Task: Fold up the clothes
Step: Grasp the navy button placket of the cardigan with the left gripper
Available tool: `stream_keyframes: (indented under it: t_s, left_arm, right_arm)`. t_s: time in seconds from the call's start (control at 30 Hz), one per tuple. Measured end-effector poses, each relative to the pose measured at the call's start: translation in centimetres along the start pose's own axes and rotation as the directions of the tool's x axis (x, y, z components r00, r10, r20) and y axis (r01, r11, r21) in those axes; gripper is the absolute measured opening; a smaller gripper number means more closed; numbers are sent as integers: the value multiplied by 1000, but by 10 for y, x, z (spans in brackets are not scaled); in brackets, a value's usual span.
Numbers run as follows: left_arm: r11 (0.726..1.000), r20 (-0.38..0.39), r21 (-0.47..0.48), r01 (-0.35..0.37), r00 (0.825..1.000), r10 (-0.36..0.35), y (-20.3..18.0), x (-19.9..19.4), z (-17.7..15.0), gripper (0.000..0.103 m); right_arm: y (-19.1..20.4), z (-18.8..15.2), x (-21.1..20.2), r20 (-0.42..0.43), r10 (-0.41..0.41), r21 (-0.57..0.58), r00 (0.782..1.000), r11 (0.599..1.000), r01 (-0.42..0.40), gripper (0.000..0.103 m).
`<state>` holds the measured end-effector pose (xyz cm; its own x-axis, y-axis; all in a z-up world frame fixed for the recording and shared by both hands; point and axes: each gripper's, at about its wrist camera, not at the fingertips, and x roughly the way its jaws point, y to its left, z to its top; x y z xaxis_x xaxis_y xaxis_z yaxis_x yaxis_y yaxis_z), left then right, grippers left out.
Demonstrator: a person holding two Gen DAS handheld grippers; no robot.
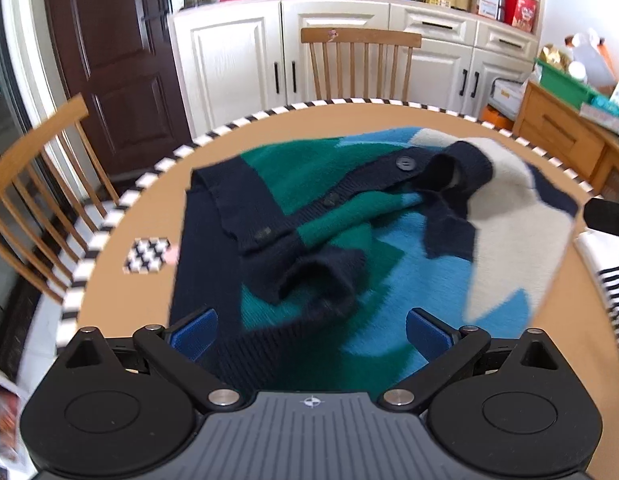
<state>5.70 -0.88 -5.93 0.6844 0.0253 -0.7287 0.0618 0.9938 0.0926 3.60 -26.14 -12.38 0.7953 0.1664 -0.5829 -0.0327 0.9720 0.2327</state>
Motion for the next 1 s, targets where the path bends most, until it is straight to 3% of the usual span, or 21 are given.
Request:
stream_keyframes:
  t_s: [0.03, 0.13, 0.23, 0.27, 0.3, 0.33, 0.37, 0.4, 0.47, 0.6, 0.67, 0.77, 0.83, 1.0]
  left_arm:
    - [1000, 6, 13, -16, 1000, 16, 0, 6, 1, 101]
    - [998, -7, 21, -51, 999, 51, 4, 28, 6, 100]
    - [999, -50, -32, -15, 999, 13, 11, 45, 9, 96]
    - [998, -60, -59, 18, 998, -22, 12, 50, 9, 89]
    - [995, -69, -87, 57, 996, -63, 14, 55, 9, 79]
    - [989, -83, -118, 93, 991, -103, 16, 60, 9, 71]
    - [980, -103, -154, 127, 984, -143, 18, 67, 9, 47]
    - [970, -124, -189, 152, 976, -177, 19, 74, 9, 23]
    - [955, -147, -244, 169, 967, -209, 24, 81, 9, 7]
    - [950, -111, -233, 210, 964, -240, 33, 67, 8, 4]
    - [943, -99, -241, 229, 961, -259, 43, 56, 4, 4]
    - [918, -115, -307, 252, 948, -298, 65, 42, -10, 4]
    - [906, -128, -340, 253, 942, -311, 79, 34, -23, 4]
    - [907, -166, -355, 228, 939, -302, 107, 13, -57, 5]
  right_arm:
    - [1, 1, 10, -26, 4, -12, 1000, 1000, -4, 74]
    - [13, 4, 47, -133, 31, -52, 991, 998, -38, 54]
    - [31, 6, 82, -196, 65, -62, 978, 995, -79, 55]
    - [38, 7, 92, -200, 58, -75, 978, 994, -74, 58]
    - [44, 8, 104, -213, 50, -85, 976, 994, -70, 62]
    - [47, 9, 114, -232, 63, -77, 971, 994, -83, 53]
    - [48, 9, 123, -260, 97, -54, 961, 992, -115, 43]
    - [48, 8, 128, -284, 130, -31, 950, 989, -145, 9]
    - [47, 6, 125, -299, 155, -20, 942, 985, -169, 9]
    - [39, -3, 76, -280, 144, -125, 949, 975, -185, 9]
    - [30, -13, 41, -304, 156, -134, 940, 970, -204, 9]
    - [23, -41, -8, -359, 107, -198, 927, 962, -187, 8]
    - [19, -65, -35, -399, 84, -200, 913, 964, -176, 7]
    - [8, -112, -66, -518, 51, -97, 854, 988, -118, 8]
